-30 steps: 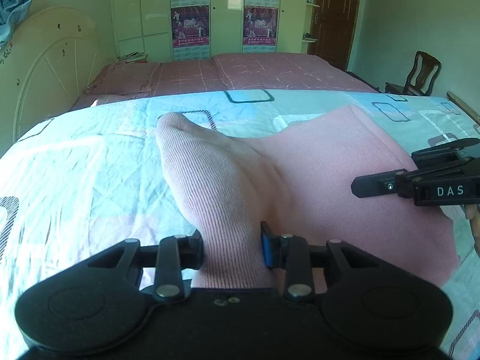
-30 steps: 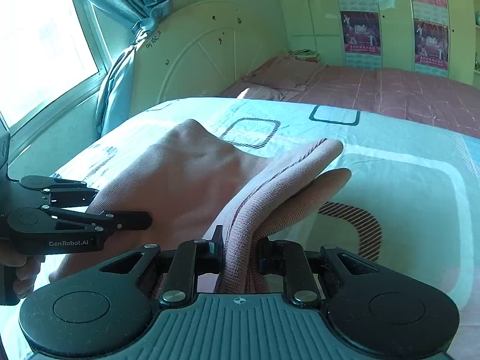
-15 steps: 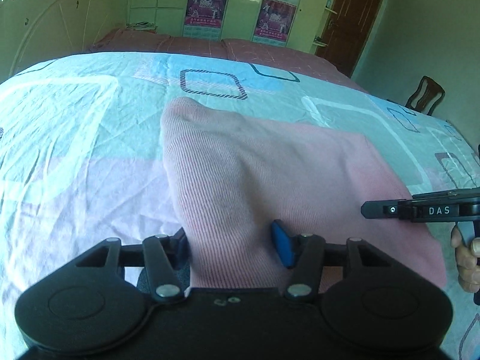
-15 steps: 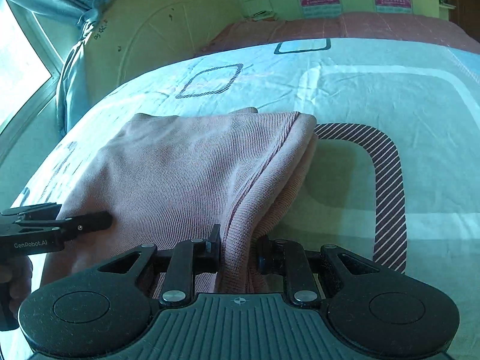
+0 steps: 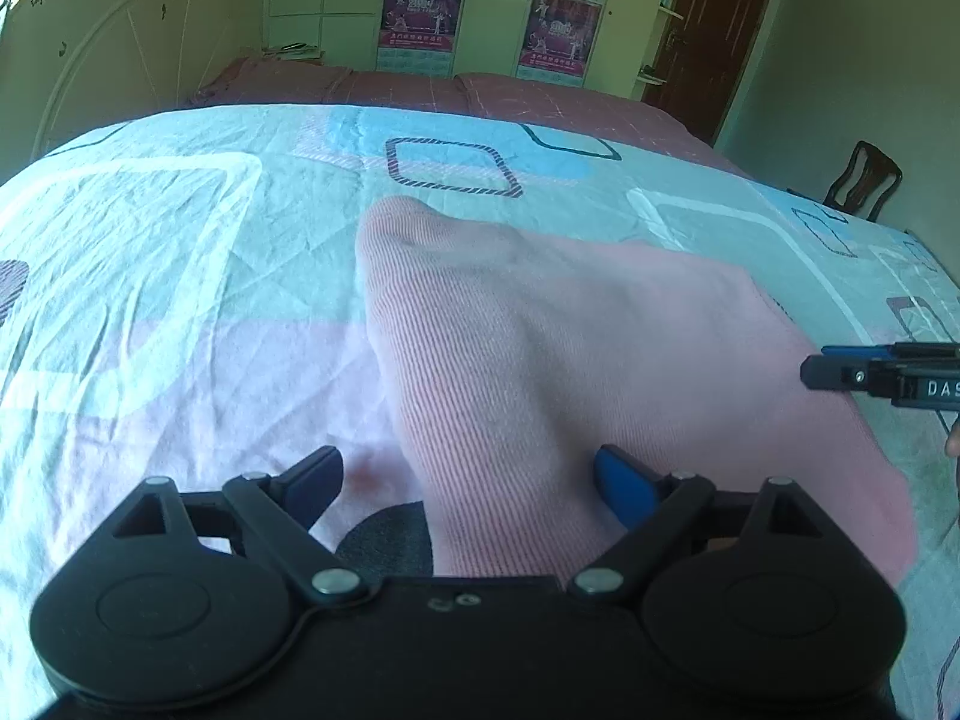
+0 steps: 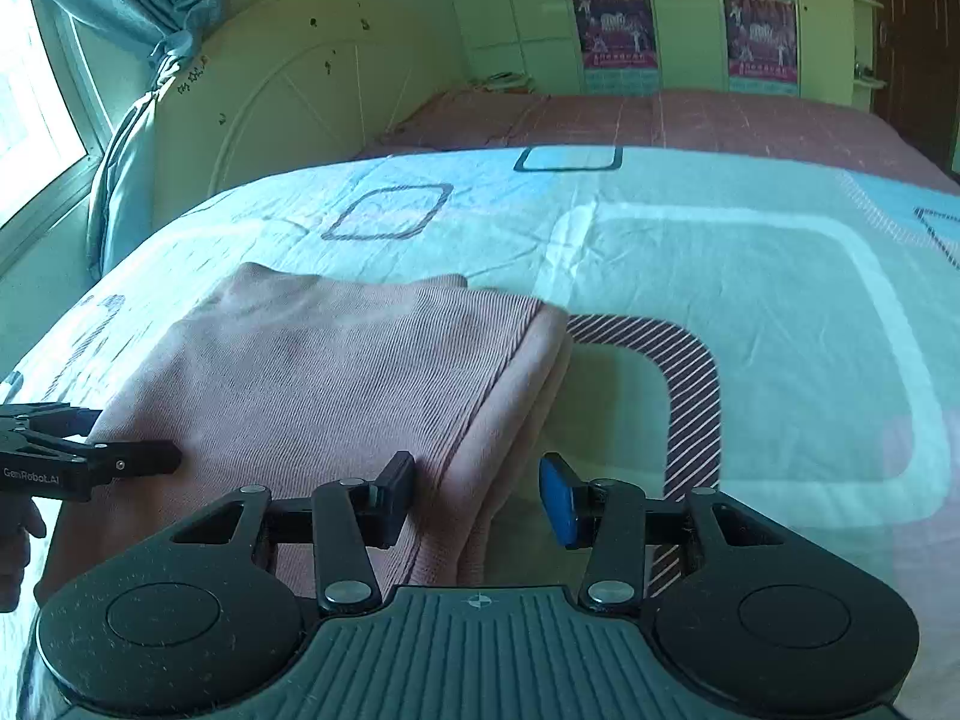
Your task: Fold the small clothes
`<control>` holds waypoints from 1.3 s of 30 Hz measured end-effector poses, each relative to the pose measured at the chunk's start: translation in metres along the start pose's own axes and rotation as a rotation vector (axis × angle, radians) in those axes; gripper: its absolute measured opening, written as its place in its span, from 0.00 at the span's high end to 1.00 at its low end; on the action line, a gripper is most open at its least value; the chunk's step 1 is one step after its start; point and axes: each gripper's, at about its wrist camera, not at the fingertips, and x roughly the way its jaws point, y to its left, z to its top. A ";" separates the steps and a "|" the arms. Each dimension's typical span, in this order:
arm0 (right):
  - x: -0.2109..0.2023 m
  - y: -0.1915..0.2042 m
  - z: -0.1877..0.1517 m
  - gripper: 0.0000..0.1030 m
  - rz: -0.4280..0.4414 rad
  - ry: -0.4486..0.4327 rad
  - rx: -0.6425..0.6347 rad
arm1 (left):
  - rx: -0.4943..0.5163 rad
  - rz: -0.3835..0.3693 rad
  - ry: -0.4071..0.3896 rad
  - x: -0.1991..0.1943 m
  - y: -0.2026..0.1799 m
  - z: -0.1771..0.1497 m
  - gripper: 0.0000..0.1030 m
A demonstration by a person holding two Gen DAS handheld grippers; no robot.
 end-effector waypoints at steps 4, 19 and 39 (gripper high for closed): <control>-0.013 0.003 0.011 0.57 -0.012 -0.054 -0.060 | 0.045 0.029 -0.100 -0.025 -0.002 0.008 0.44; 0.057 0.011 0.011 0.83 -0.083 0.100 -0.260 | 0.224 0.031 0.000 0.022 -0.026 0.032 0.82; -0.014 0.034 0.008 0.83 0.034 0.026 -0.273 | 0.267 0.125 -0.021 -0.032 -0.055 0.014 0.82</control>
